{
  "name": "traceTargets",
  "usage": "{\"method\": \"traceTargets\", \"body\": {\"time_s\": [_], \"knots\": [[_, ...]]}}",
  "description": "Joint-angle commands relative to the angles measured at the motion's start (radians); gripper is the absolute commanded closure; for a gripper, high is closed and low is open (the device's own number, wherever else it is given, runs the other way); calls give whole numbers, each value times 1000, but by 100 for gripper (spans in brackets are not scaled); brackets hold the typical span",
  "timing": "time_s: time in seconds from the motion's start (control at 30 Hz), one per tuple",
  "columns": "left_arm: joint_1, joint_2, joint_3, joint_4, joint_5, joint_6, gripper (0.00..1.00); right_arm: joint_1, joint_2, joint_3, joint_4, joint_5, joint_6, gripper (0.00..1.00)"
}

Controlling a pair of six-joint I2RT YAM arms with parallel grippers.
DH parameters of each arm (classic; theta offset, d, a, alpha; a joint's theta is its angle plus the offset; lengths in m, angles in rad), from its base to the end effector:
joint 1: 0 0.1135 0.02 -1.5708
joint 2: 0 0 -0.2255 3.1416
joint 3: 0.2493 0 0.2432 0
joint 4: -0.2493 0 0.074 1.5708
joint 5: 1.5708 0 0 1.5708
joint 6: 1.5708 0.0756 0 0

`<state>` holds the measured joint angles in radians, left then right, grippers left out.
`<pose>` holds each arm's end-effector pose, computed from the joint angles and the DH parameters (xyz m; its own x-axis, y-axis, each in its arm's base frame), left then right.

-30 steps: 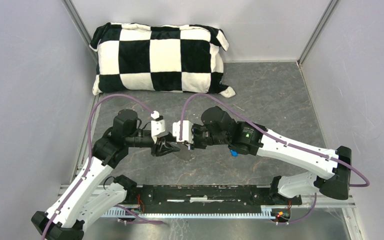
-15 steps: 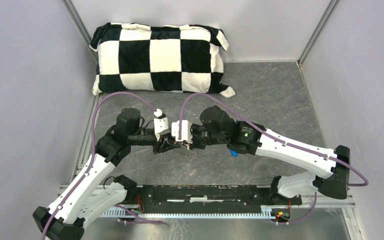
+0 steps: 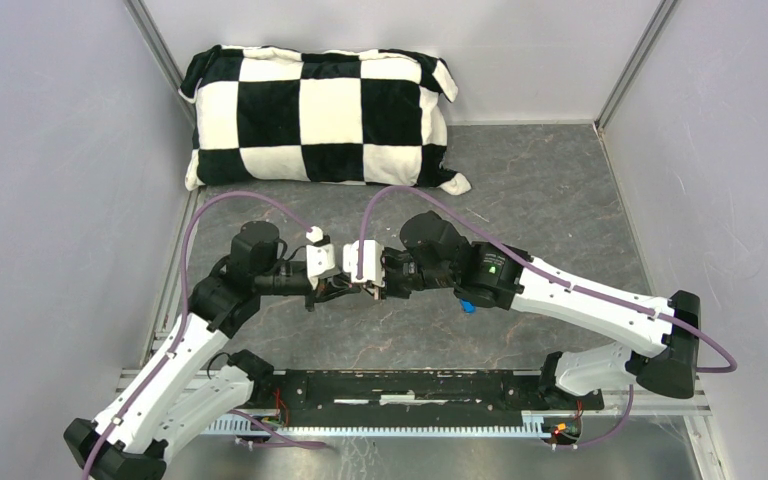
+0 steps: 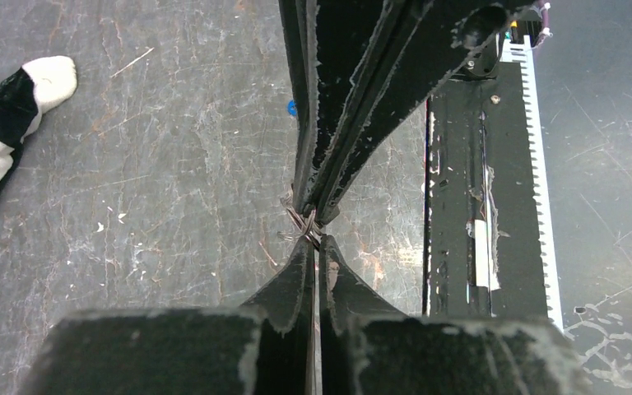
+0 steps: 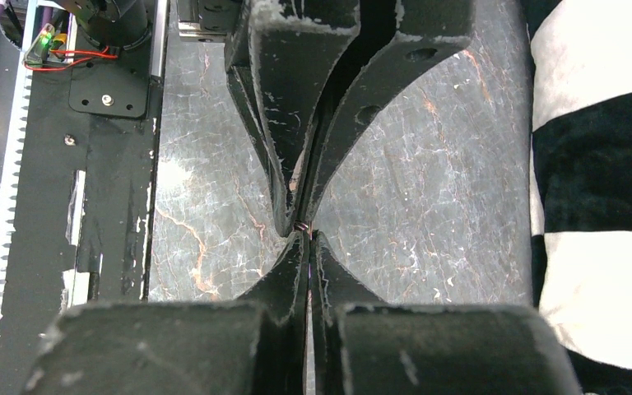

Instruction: Put the keys on the keyring

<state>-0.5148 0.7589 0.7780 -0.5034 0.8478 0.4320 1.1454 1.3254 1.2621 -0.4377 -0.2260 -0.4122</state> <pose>0.1467 -0.1481 0.2754 0.0102 0.3125 -0.9499 0.9900 0.1303 0.0535 0.1223 0.3110 0.3063 0.2065 -0.4903 -0.8468 -0.9671 0.0292 -0.2528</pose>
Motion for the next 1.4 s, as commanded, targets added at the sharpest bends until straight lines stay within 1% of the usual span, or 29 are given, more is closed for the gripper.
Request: {"method": "traceTargets", "body": {"time_s": [0.0,0.13,0.37,0.5,0.67,0.73,0.77,0.83,0.9,1.17,1.37], "knots": [[-1,-30,-16,25,7,60,98,5,-23,34,30,16,17,100],[-1,-39,-8,-21,42,111,98,3,-44,5,40,42,36,100],[-1,-72,-12,-28,140,148,98,-20,-48,-41,51,-14,82,100],[-1,-81,-3,-76,208,204,98,-46,-47,-54,50,-43,98,100],[-1,-86,-6,-81,202,226,98,-64,-46,-52,47,-71,111,94],[-1,-91,-7,-81,200,241,98,-69,-43,-48,38,-90,114,87],[-1,-95,-8,-81,201,249,98,-72,-44,-48,33,-97,118,82],[-1,-102,-8,-99,205,286,98,-80,-48,-49,23,-109,122,78],[-1,-105,-4,-129,212,355,98,-90,-49,-49,10,-126,127,75],[-1,-104,12,-137,217,413,98,-121,-67,-25,-37,-204,127,69],[-1,-101,19,-153,218,436,98,-127,-81,-8,-73,-203,118,67]]}}
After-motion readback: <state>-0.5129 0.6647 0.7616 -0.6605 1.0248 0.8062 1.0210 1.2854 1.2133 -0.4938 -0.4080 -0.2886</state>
